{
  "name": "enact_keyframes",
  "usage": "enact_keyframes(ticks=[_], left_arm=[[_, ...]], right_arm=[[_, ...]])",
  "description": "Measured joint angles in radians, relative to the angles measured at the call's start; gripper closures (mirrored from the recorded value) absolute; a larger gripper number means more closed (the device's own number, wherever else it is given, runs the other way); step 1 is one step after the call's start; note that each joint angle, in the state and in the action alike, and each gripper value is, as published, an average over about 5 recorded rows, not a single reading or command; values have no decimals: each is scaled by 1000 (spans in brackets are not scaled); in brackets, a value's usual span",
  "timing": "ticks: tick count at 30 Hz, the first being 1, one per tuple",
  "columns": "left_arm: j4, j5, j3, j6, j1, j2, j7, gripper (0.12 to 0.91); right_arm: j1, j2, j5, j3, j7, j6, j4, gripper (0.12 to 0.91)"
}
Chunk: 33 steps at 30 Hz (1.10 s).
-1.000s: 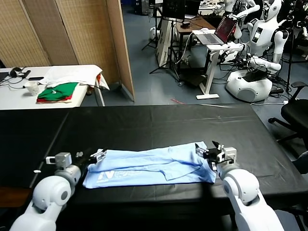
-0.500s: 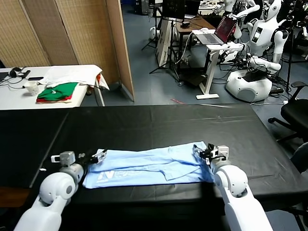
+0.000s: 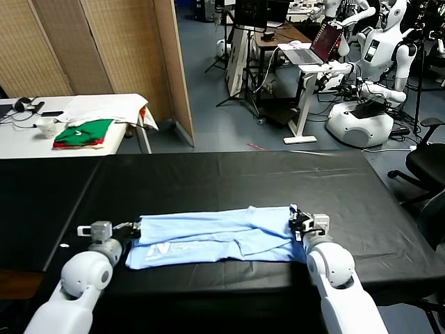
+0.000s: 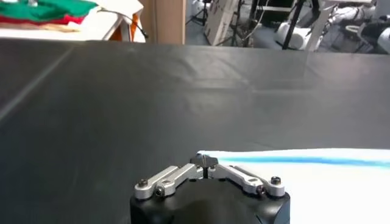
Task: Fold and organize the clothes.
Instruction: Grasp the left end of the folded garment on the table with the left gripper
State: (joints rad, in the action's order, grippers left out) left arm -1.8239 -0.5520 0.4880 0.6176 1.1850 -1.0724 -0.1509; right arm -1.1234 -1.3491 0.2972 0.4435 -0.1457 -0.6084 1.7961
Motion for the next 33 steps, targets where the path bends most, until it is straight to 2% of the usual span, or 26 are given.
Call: enact_keyframes(ticks=[5, 8, 12, 16, 19, 22, 33], left_arm=[[18, 46, -7, -25, -16, -6, 20, 885], [11, 57, -2, -35, -10, -8, 34, 811], [-15, 56, 15, -48, 12, -4, 42, 580], [-44, -2, 43, -47, 38, -1, 35, 317], [-69, -56, 72, -44, 64, -4, 27, 176], [-99, -87, 104, -46, 100, -19, 25, 130], [-142, -42, 155, -70, 216, -105, 55, 123]], right_arm=[[-21, -11, 0, 11, 6, -14, 27, 837], [-34, -5, 0, 21, 20, -15, 48, 709], [-55, 17, 4, 38, 48, -17, 93, 463], [-84, 50, 30, 59, 63, -34, 158, 220], [-111, 73, 48, 80, 69, -36, 210, 135], [-142, 80, 53, 103, 76, -30, 254, 120], [-240, 75, 51, 133, 80, -19, 349, 118]])
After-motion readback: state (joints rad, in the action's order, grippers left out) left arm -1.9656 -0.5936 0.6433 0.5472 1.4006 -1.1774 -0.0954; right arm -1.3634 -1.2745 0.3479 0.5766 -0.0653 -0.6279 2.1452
